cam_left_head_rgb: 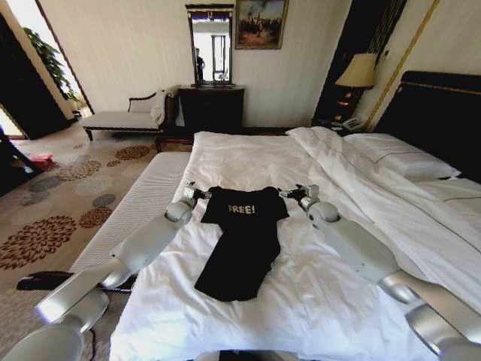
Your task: Fold the clothes on the bed.
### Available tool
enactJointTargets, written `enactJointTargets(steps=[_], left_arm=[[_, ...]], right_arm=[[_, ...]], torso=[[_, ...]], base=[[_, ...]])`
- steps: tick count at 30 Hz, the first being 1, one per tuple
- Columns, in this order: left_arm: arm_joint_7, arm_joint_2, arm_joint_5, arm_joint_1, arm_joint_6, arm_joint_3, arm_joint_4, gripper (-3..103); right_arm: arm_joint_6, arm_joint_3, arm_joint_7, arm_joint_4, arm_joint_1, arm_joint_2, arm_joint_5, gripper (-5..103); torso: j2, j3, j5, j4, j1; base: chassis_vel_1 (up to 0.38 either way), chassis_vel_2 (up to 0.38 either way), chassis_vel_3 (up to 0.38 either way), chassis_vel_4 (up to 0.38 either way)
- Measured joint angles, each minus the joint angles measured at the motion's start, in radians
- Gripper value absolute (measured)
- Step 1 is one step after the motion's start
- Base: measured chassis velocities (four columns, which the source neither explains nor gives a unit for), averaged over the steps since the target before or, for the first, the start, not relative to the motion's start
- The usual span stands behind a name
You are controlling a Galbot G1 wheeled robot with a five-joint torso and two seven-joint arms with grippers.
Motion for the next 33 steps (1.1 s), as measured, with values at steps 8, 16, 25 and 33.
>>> enactJointTargets(steps=[8, 16, 25, 33], left_arm=[[-0.023, 0.135, 0.014, 0.172, -0.003, -0.099, -0.204, 100], [-0.043, 0.261, 0.041, 0.507, 0.004, -0.340, -0.456, 100], [-0.027, 0.259, 0.013, 0.858, 0.007, -0.497, -0.626, 100], [0.005, 0.208, -0.031, 1.104, 0.016, -0.595, -0.768, 100]], right_arm=[[0.125, 0.339, -0.037, 0.198, -0.381, -0.128, -0.047, 100], [0.121, 0.488, -0.134, 0.363, -0.611, -0.132, 0.003, 100], [0.149, 0.638, -0.154, 0.440, -0.859, -0.042, -0.075, 100], [0.153, 0.730, -0.149, 0.466, -0.978, 0.024, -0.138, 100]], torso=[[0.000, 0.000, 0.0002, -0.0028, 0.000], [0.000, 0.000, -0.0003, 0.0017, 0.000], [0.000, 0.000, 0.0007, -0.0003, 0.000], [0.000, 0.000, 0.0002, -0.0001, 0.000]], base=[[0.000, 0.000, 0.000, 0.000], [0.006, 0.005, 0.015, 0.009], [0.011, 0.005, 0.005, 0.012], [0.000, 0.000, 0.000, 0.000]])
